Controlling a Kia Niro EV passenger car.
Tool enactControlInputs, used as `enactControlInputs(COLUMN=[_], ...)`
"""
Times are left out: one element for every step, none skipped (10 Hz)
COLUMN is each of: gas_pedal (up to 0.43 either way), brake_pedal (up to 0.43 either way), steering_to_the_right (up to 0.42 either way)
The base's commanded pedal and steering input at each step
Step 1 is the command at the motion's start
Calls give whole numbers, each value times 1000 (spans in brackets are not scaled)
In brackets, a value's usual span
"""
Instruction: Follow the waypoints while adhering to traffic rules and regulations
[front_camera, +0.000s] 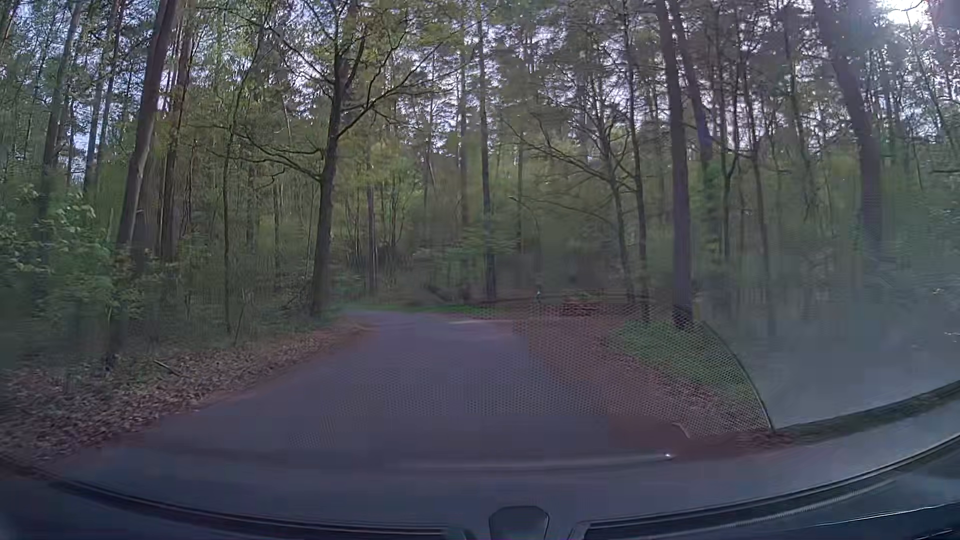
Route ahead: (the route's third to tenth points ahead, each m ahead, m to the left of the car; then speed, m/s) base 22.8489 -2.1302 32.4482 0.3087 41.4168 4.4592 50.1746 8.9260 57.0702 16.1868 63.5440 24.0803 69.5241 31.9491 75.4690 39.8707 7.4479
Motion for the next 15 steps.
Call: enactControlInputs(gas_pedal=[87, 87, 87, 87, 79, 79, 79, 67, 39, 39, 39, 39, 39, 39, 39], brake_pedal=[0, 0, 0, 0, 0, 0, 0, 0, 0, 0, 0, 0, 0, 0, 0], steering_to_the_right=[0, 0, 0, 0, 0, 0, 0, 0, 0, 0, -1, -1, -1, -2, -3])
